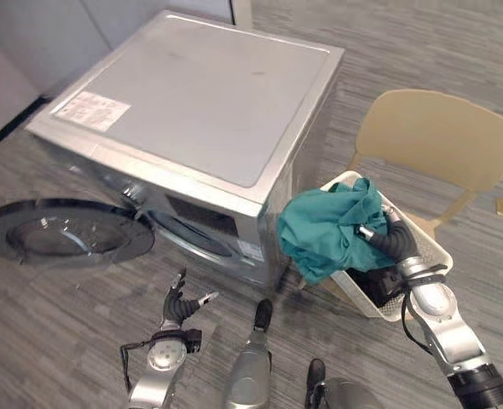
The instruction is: Grab the laundry basket,head to the washer,open it,put in the laundry and shut it.
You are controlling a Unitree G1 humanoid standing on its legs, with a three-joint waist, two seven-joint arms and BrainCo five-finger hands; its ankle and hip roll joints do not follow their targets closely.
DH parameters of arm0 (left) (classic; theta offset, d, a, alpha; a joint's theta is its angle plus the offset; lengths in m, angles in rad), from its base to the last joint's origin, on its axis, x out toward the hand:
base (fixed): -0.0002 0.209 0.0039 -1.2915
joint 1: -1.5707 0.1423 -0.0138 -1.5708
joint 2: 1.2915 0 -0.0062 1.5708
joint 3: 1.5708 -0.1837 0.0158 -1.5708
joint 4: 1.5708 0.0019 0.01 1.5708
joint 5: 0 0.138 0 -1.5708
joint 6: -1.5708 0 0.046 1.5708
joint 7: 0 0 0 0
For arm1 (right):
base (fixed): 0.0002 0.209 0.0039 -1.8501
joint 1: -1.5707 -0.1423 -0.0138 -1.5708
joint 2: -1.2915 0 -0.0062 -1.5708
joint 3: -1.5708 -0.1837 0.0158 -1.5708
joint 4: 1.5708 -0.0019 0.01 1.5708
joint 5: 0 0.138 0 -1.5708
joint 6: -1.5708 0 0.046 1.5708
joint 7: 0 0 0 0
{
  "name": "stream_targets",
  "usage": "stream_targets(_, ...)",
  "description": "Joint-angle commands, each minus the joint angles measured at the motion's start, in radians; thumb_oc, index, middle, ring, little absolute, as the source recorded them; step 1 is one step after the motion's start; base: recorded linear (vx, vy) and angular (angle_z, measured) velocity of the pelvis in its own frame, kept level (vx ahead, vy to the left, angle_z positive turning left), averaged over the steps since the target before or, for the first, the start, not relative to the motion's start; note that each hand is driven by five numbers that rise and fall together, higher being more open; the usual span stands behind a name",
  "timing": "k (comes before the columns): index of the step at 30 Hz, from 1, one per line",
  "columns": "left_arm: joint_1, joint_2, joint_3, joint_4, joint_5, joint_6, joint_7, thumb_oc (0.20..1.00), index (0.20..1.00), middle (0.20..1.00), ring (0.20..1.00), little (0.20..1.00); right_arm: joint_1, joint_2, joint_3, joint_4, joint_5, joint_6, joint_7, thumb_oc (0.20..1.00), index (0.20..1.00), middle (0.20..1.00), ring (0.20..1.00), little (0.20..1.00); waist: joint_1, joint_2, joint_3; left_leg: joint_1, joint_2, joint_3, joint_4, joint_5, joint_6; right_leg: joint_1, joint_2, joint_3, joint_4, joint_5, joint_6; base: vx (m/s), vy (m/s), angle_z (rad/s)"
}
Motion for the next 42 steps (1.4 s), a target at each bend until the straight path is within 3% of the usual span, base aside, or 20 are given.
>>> stream_targets(1, -0.053, 0.048, -0.02, -0.133, 0.009, -0.099, -0.028, 1.0, 1.0, 1.0, 1.0, 1.0, -0.052, -0.011, -0.022, -0.079, 0.068, -0.081, 0.017, 0.2, 0.2, 0.2, 0.2, 0.2, -0.028, -0.061, -0.016, 0.004, -0.062, 0.091, 0.064, 0.101, 0.019, 0.06, -0.056, 0.023, -0.17, 0.024, 0.152, -0.29, -0.091, 0.89)
stream_targets(5, -0.097, 0.085, -0.07, -0.242, 0.05, -0.138, -0.05, 1.0, 1.0, 1.0, 1.0, 1.0, -0.081, -0.029, 0.03, -0.093, 0.12, -0.081, 0.077, 0.2, 0.2, 0.2, 0.2, 0.2, -0.061, -0.093, -0.036, 0.086, -0.045, 0.129, 0.199, -0.047, 0.035, 0.047, -0.104, -0.071, -0.213, 0.06, 0.152, -0.18, -0.071, 1.02)
stream_targets(8, -0.129, 0.091, -0.104, -0.263, 0.068, -0.149, -0.052, 1.0, 1.0, 1.0, 1.0, 1.0, -0.109, -0.028, 0.056, -0.083, 0.136, -0.08, 0.093, 0.2, 0.2, 0.2, 0.2, 0.2, -0.078, -0.101, -0.054, 0.145, -0.031, 0.148, 0.202, -0.083, 0.03, 0.05, -0.117, -0.107, -0.229, 0.073, 0.155, -0.04, 0.018, 0.7)
stream_targets(10, -0.171, 0.099, -0.152, -0.292, 0.086, -0.152, -0.065, 1.0, 1.0, 1.0, 1.0, 1.0, -0.127, -0.021, 0.089, -0.078, 0.168, -0.068, 0.114, 0.2, 0.2, 0.2, 0.2, 0.2, -0.096, -0.091, -0.08, 0.214, -0.016, 0.181, 0.104, -0.062, 0.02, 0.06, -0.118, -0.16, -0.239, 0.082, 0.162, 0.0, 0.093, 0.76)
stream_targets(14, -0.241, 0.112, -0.224, -0.309, 0.119, -0.16, -0.078, 1.0, 1.0, 1.0, 1.0, 1.0, -0.159, 0.018, 0.156, -0.048, 0.205, -0.054, 0.132, 0.2, 0.2, 0.2, 0.2, 0.2, -0.1, -0.099, -0.118, 0.277, -0.042, 0.161, -0.025, -0.037, 0.016, 0.085, -0.12, -0.179, -0.259, 0.101, 0.176, 0.06, 0.089, 0.61)
stream_targets(26, -0.438, 0.081, -0.396, -0.223, 0.239, -0.125, -0.041, 1.0, 1.0, 1.0, 1.0, 1.0, -0.238, 0.193, 0.335, 0.043, 0.342, -0.018, 0.137, 0.2, 0.2, 0.2, 0.2, 0.2, -0.106, -0.102, -0.163, 0.352, -0.065, 0.166, -0.091, -0.039, 0.031, 0.125, -0.127, -0.153, -0.28, 0.121, 0.199, 0.03, 0.07, 0.1)
stream_targets(27, -0.463, 0.07, -0.418, -0.212, 0.256, -0.126, -0.037, 0.903, 0.903, 0.903, 0.903, 0.903, -0.241, 0.207, 0.355, 0.05, 0.356, -0.009, 0.139, 0.2, 0.2, 0.2, 0.2, 0.2, -0.11, -0.101, -0.168, 0.355, -0.067, 0.169, -0.091, -0.042, 0.033, 0.126, -0.129, -0.147, -0.281, 0.124, 0.202, 0.01, 0.074, -0.07)
stream_targets(28, -0.473, 0.064, -0.431, -0.209, 0.262, -0.127, -0.036, 0.332, 0.332, 0.332, 0.332, 0.332, -0.245, 0.213, 0.366, 0.055, 0.362, -0.009, 0.138, 0.2, 0.2, 0.2, 0.2, 0.2, -0.111, -0.1, -0.169, 0.357, -0.067, 0.171, -0.091, -0.043, 0.034, 0.128, -0.13, -0.146, -0.283, 0.125, 0.203, 0.02, 0.069, -0.1)
stream_targets(29, -0.48, 0.057, -0.442, -0.206, 0.264, -0.128, -0.036, 0.2, 0.2, 0.2, 0.2, 0.2, -0.25, 0.216, 0.375, 0.064, 0.367, -0.008, 0.135, 0.2, 0.2, 0.2, 0.2, 0.2, -0.112, -0.099, -0.171, 0.36, -0.069, 0.173, -0.091, -0.045, 0.034, 0.131, -0.131, -0.144, -0.286, 0.128, 0.204, 0.01, 0.036, -0.11)
stream_targets(30, -0.48, 0.057, -0.443, -0.205, 0.264, -0.128, -0.035, 0.2, 0.2, 0.2, 0.2, 0.2, -0.251, 0.216, 0.375, 0.065, 0.367, -0.008, 0.134, 0.2, 0.2, 0.2, 0.2, 0.2, -0.112, -0.099, -0.171, 0.361, -0.069, 0.173, -0.091, -0.046, 0.035, 0.132, -0.13, -0.144, -0.287, 0.129, 0.205, 0.01, 0.036, -0.13)
stream_targets(31, -0.484, 0.051, -0.449, -0.204, 0.262, -0.127, -0.033, 0.2, 0.2, 0.2, 0.2, 0.2, -0.253, 0.225, 0.385, 0.079, 0.38, -0.005, 0.132, 0.338, 0.338, 0.338, 0.338, 0.338, -0.113, -0.098, -0.172, 0.363, -0.071, 0.174, -0.091, -0.047, 0.035, 0.134, -0.132, -0.143, -0.289, 0.132, 0.205, 0.02, 0.037, -0.12)
stream_targets(33, -0.487, 0.033, -0.444, -0.195, 0.247, -0.126, -0.019, 0.2, 0.2, 0.2, 0.2, 0.2, -0.258, 0.23, 0.385, 0.098, 0.386, -0.003, 0.117, 1.0, 1.0, 1.0, 1.0, 1.0, -0.117, -0.097, -0.177, 0.365, -0.073, 0.177, -0.091, -0.049, 0.035, 0.14, -0.135, -0.142, -0.297, 0.137, 0.208, 0.01, 0.044, -0.09)
stream_targets(37, -0.474, 0.022, -0.422, -0.188, 0.216, -0.121, -0.007, 0.2, 0.2, 0.2, 0.2, 0.2, -0.248, 0.218, 0.375, 0.1, 0.377, 0.002, 0.111, 1.0, 1.0, 1.0, 1.0, 1.0, -0.121, -0.094, -0.18, 0.367, -0.074, 0.177, -0.091, -0.048, 0.035, 0.143, -0.138, -0.141, -0.3, 0.141, 0.21, 0.0, 0.023, -0.05)
stream_targets(42, -0.37, 0.019, -0.324, -0.164, 0.139, -0.109, 0.005, 0.2, 0.2, 0.2, 0.2, 0.2, -0.2, 0.171, 0.321, 0.085, 0.33, 0.004, 0.112, 1.0, 1.0, 1.0, 1.0, 1.0, -0.118, -0.093, -0.189, 0.378, -0.078, 0.175, -0.091, -0.051, 0.038, 0.156, -0.14, -0.137, -0.307, 0.145, 0.211, 0.0, 0.0, 0.0)
